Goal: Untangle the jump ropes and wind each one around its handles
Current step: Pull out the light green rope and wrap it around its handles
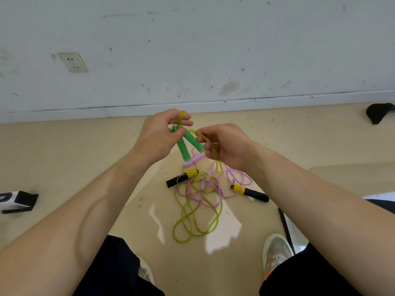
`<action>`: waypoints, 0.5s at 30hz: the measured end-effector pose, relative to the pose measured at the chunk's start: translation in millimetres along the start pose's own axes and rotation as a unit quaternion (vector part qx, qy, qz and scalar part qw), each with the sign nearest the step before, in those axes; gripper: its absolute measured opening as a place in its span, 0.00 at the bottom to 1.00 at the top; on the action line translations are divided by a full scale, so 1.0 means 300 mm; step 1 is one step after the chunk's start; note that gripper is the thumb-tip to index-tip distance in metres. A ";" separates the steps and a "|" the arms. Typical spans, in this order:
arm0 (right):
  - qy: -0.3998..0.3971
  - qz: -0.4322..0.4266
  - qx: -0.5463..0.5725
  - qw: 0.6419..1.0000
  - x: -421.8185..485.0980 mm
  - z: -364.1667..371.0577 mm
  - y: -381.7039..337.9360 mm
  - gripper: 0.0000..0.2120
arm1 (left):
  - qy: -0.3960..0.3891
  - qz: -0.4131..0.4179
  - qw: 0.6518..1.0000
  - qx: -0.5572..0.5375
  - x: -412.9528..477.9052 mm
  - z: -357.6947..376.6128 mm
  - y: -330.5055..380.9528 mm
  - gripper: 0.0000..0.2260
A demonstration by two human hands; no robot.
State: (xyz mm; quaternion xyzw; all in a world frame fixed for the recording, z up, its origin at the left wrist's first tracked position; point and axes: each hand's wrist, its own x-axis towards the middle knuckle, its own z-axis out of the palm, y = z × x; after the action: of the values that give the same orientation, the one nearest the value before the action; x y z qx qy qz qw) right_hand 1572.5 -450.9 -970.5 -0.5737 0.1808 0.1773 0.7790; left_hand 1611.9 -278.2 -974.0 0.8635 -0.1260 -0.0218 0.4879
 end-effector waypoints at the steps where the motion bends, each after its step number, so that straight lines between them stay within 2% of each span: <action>1: -0.011 0.008 0.013 1.000 -0.008 0.011 0.010 0.07 | 0.030 0.010 1.000 0.004 0.000 0.012 -0.003 0.13; 4: -0.044 0.006 -0.017 0.999 -0.027 0.046 0.055 0.07 | 0.106 0.001 0.994 -0.041 -0.006 0.058 -0.008 0.12; 7: 0.002 -0.061 -0.114 0.992 -0.015 0.062 0.103 0.07 | 0.131 -0.058 0.979 -0.146 -0.012 0.099 -0.007 0.11; 9: 0.044 -0.130 -0.238 0.961 0.001 0.055 0.123 0.06 | 0.128 -0.109 0.963 -0.211 -0.014 0.112 -0.007 0.10; 11: 0.066 -0.194 -0.358 0.911 0.009 0.047 0.136 0.06 | 0.118 -0.158 0.946 -0.256 -0.015 0.115 -0.012 0.09; 13: 0.078 -0.240 -0.422 0.871 0.013 0.045 0.142 0.07 | 0.107 -0.193 0.931 -0.290 -0.016 0.115 -0.015 0.08; 15: 0.075 -0.270 -0.449 0.848 0.019 0.049 0.147 0.08 | 0.101 -0.208 0.922 -0.311 -0.017 0.117 -0.014 0.12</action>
State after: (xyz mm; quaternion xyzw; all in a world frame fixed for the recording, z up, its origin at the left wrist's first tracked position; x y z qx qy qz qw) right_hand 1557.4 -424.0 -1005.8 -0.8987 -0.0224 -0.0216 0.4374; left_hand 1602.0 -304.3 -996.2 0.6724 0.1199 -0.0735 0.7267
